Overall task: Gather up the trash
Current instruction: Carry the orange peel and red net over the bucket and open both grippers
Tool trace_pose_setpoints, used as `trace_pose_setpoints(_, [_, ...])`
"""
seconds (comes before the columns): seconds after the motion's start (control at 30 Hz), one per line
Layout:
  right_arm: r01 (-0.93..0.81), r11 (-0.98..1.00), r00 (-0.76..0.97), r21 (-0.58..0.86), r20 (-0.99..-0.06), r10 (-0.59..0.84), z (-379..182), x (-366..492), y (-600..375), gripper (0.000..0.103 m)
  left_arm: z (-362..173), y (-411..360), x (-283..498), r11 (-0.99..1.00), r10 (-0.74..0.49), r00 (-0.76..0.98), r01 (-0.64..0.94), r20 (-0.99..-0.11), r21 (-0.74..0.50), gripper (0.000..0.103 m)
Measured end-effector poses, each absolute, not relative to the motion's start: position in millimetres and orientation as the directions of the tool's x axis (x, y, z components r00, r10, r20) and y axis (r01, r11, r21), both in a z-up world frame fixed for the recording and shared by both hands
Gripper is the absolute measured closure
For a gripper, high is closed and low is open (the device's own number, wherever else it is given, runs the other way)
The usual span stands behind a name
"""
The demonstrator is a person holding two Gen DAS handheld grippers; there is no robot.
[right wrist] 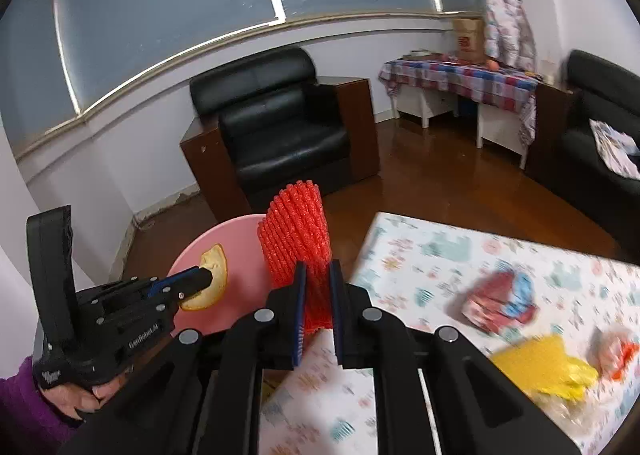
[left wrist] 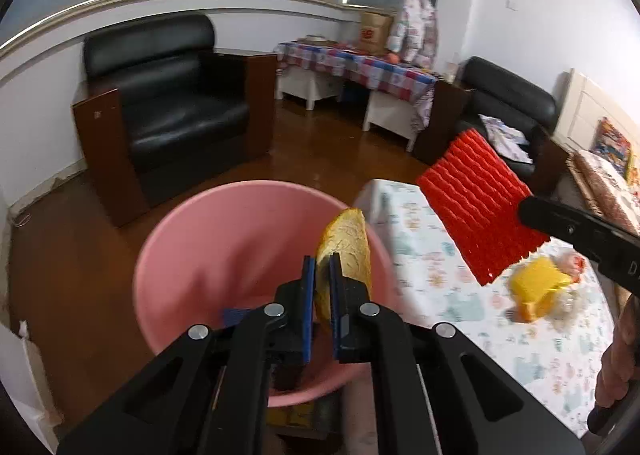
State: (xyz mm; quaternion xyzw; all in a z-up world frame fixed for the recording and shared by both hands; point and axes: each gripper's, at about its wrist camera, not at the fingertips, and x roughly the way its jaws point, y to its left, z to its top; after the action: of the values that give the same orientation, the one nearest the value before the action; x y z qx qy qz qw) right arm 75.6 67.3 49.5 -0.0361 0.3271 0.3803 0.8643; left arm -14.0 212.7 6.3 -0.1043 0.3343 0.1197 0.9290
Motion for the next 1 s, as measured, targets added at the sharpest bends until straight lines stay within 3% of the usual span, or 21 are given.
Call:
trace_pose_setpoints(0.63, [-0.670, 0.705, 0.403, 0.230, -0.685, 0.607, -12.0, 80.6, 156.8, 0.091, -18.8, 250.4, -14.3, 0.924, 0.175, 0.702, -0.358, -0.691, -0.131, 0.096])
trace_pose_setpoints(0.83, [-0.661, 0.707, 0.390, 0.251, -0.690, 0.610, -17.0, 82.4, 157.3, 0.081, -18.3, 251.2, -11.0, 0.921, 0.172, 0.700, -0.365, -0.693, -0.139, 0.095])
trace_pose_setpoints(0.9, [-0.658, 0.709, 0.392, 0.253, -0.689, 0.610, -17.2, 84.3, 155.5, 0.078, -19.9, 252.6, -9.6, 0.921, 0.171, 0.693, -0.365, -0.701, -0.137, 0.094])
trace_pose_setpoints(1.0, [-0.659, 0.707, 0.386, 0.257, -0.692, 0.611, -18.2, 85.6, 154.6, 0.078, -19.9, 251.6, -10.8, 0.922, 0.172, 0.692, -0.364, -0.701, -0.133, 0.081])
